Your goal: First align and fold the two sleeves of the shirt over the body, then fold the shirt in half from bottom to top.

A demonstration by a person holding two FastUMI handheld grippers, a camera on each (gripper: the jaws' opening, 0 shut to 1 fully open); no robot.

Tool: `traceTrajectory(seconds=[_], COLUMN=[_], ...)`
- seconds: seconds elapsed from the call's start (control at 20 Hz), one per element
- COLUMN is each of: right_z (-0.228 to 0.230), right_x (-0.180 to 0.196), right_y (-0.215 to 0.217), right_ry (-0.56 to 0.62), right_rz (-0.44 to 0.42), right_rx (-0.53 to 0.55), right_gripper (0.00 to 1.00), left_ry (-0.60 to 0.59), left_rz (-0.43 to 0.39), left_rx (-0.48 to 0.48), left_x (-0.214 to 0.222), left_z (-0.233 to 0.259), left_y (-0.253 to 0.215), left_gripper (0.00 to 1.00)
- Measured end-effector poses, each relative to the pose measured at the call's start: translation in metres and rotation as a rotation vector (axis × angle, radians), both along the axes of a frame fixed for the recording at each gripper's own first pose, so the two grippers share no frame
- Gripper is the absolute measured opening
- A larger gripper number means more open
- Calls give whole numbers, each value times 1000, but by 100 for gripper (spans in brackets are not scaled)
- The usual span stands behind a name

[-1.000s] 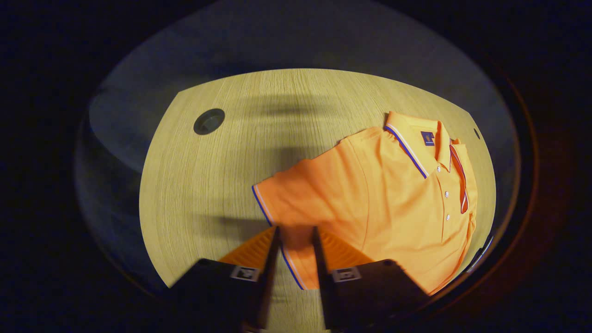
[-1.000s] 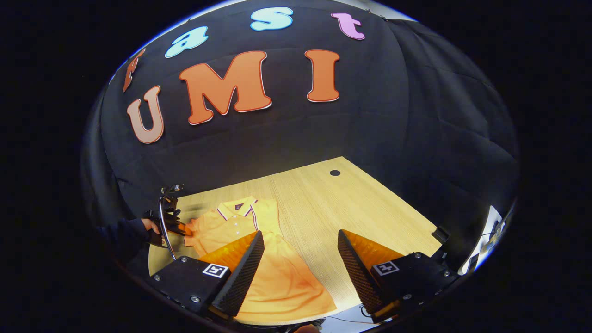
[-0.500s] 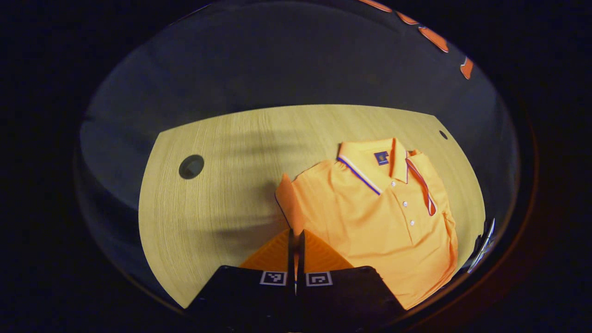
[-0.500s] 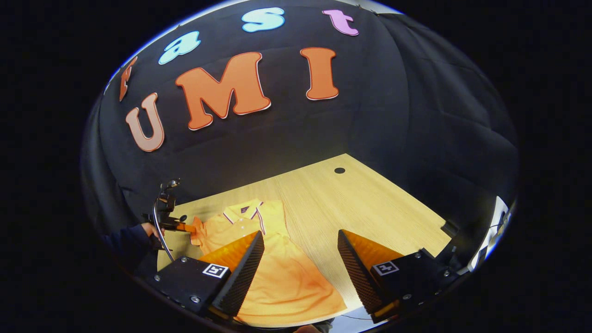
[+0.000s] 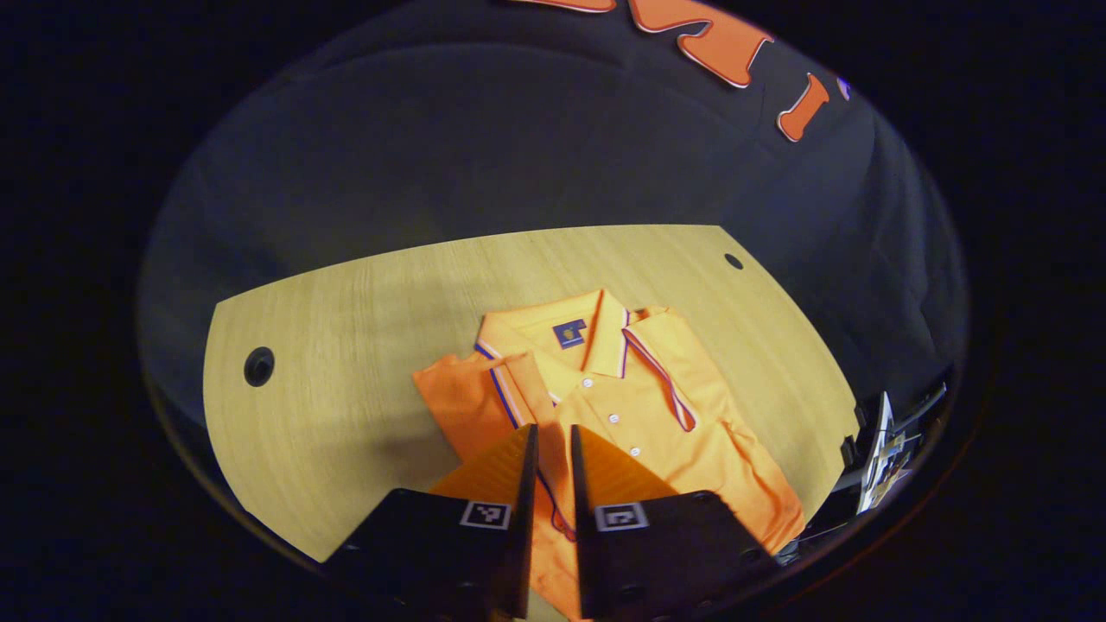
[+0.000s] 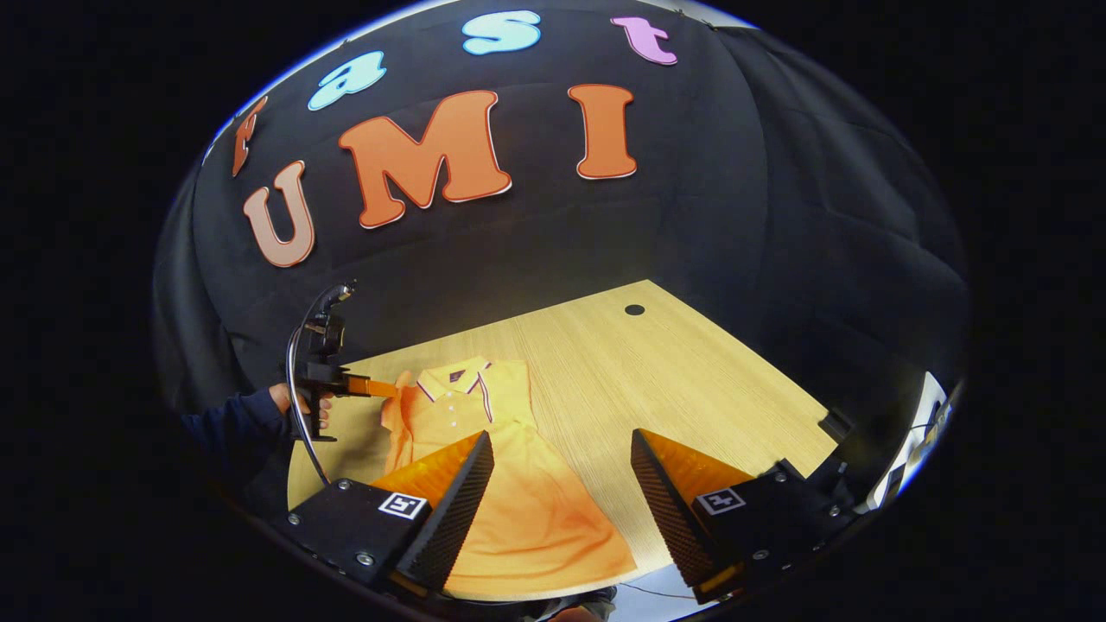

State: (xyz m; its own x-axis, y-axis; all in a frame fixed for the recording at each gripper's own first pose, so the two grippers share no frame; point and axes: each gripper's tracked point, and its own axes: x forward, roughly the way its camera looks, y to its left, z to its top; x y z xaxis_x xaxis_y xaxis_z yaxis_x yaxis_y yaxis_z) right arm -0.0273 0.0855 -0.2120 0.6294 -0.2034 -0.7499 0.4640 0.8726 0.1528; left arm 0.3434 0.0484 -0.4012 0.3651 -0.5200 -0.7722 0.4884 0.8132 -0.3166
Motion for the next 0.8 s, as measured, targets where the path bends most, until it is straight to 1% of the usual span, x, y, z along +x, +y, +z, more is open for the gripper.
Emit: traceTrajectory(seconds=[0.05,0.1,0.15,0.2,0.25,0.35,0.45,0.55,0.7,0.8], right_z=[-1,-1,-2,-2,-2,-1,-3,-1,11,24], right_x=[-2,-1,0,1,4,8,14,24,38,48], right_y=[-3,-5,-7,-8,-10,-14,-13,-8,-8,-2], right_ry=[-3,-9,-13,-22,-31,-51,-75,-117,-219,-300], right_rz=[-3,-3,-2,8,20,59,103,154,217,270], right_rx=[7,15,19,21,17,-5,-12,-13,-75,-110], right_gripper=[98,98,98,98,97,98,97,98,98,98], left_ry=[-16,-34,-55,-81,-113,-187,-254,-310,-418,-512], left_rz=[-5,-13,-7,6,25,65,104,158,238,283], left_rx=[-8,-7,6,19,29,34,32,24,-11,-1], left_x=[-3,-5,-5,-6,-7,-12,-24,-37,-60,-79], left_z=[8,8,12,18,27,48,69,94,141,164], left_y=[-2,-3,-1,4,8,17,26,34,46,56], left_gripper=[46,56,75,84,91,96,99,99,99,99])
